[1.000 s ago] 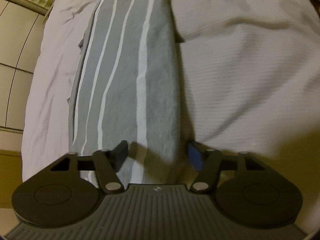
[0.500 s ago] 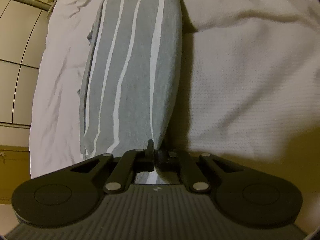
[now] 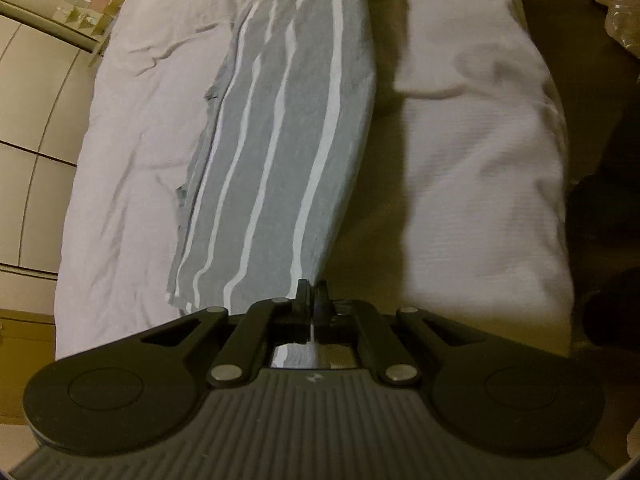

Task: Fold clothes
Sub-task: 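Grasp the striped shirt end with both grippers and fold it over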

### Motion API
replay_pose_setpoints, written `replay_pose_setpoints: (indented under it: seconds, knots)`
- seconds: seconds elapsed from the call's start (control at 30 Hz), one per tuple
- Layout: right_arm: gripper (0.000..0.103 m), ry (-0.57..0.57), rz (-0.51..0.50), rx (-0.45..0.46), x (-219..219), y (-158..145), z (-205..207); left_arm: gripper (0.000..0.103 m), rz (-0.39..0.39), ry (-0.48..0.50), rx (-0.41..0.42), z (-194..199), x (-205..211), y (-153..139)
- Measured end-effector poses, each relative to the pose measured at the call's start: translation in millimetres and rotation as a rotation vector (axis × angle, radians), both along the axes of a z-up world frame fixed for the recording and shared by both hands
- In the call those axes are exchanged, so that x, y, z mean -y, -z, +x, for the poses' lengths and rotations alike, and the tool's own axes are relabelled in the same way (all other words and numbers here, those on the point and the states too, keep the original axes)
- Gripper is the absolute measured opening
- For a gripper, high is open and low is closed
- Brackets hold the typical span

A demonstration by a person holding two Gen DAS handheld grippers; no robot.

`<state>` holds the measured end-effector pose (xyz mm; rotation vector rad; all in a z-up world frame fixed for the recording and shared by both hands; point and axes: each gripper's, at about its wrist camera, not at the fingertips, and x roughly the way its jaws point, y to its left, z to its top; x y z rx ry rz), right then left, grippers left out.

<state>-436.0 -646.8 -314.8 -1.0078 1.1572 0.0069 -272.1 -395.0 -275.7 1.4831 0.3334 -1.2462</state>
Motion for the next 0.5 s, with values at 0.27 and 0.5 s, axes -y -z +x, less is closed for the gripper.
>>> replay_pose_setpoints:
  seconds: [0.27,0.5]
  knots:
    - [0.000,0.015,0.007,-0.014,-7,10,-4,0.000,0.015,-0.023,-0.057,-10,-4,6]
    - [0.000,0.007,0.009,-0.054,-1,4,-20,0.000,0.015,0.014,-0.143,-37,-16,-18]
